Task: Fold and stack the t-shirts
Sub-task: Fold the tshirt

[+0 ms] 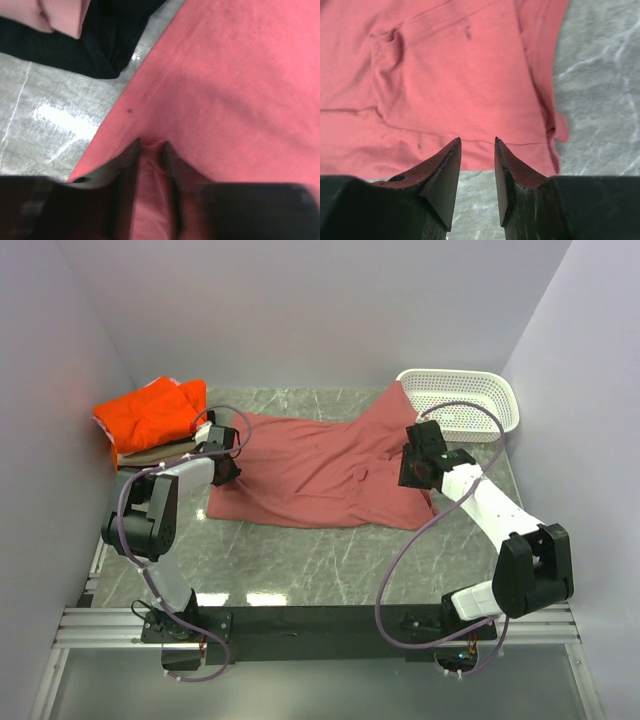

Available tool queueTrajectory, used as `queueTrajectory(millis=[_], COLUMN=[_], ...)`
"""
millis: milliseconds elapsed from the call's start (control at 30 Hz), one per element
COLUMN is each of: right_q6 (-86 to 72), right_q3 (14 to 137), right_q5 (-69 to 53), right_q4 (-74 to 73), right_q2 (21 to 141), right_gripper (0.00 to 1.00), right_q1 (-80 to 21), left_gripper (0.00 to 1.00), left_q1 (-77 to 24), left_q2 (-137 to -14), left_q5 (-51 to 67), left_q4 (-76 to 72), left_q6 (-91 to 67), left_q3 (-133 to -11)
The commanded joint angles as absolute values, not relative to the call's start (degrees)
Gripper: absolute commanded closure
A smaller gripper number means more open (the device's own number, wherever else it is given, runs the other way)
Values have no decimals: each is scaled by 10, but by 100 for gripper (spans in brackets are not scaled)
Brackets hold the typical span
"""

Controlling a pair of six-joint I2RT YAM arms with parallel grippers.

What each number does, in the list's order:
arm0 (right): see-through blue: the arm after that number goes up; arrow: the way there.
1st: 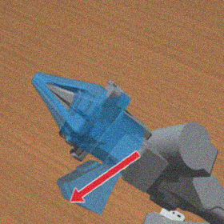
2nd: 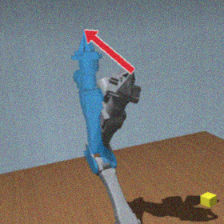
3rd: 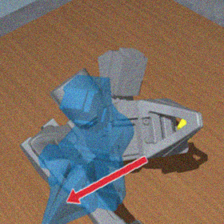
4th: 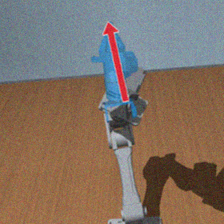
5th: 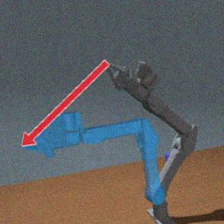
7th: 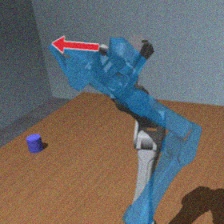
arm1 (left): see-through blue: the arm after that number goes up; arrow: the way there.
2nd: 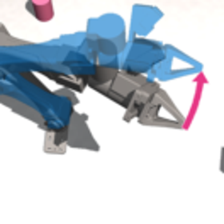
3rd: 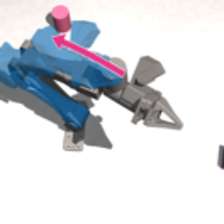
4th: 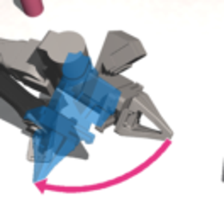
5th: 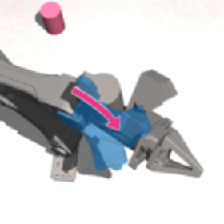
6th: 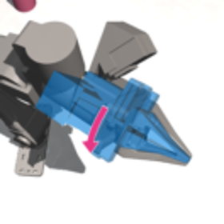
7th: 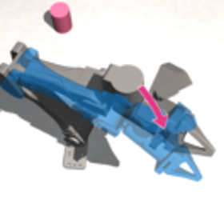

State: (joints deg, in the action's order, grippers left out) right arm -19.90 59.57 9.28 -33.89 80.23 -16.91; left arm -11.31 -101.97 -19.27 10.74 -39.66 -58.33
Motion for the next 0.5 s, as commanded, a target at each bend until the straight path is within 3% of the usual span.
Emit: queueTrajectory(millis=[0,67,100,133,467], right_q6=[-205,-206,-207,-208,-210], right_q3=[599,603,606,609,600], right_q5=[107,102,101,101,107], right_q4=[-324,-320,-320,-319,-313], right_q2=[808,828,836,855,951], right_gripper=[60,60,60,60,60], right_q1=[-147,-136,-128,-122,-84], left_gripper=[73,80,97,99,99], left_q1=[-110,-110,-109,-108,-93], left_q2=[-1029,-1032,-1031,-1029,-991], left_q5=[-177,-172,-175,-181,-178], left_q4=[98,99,103,107,124], left_q6=[-389,-385,-383,-385,-372], left_q3=[-606,-609,-611,-613,-606])
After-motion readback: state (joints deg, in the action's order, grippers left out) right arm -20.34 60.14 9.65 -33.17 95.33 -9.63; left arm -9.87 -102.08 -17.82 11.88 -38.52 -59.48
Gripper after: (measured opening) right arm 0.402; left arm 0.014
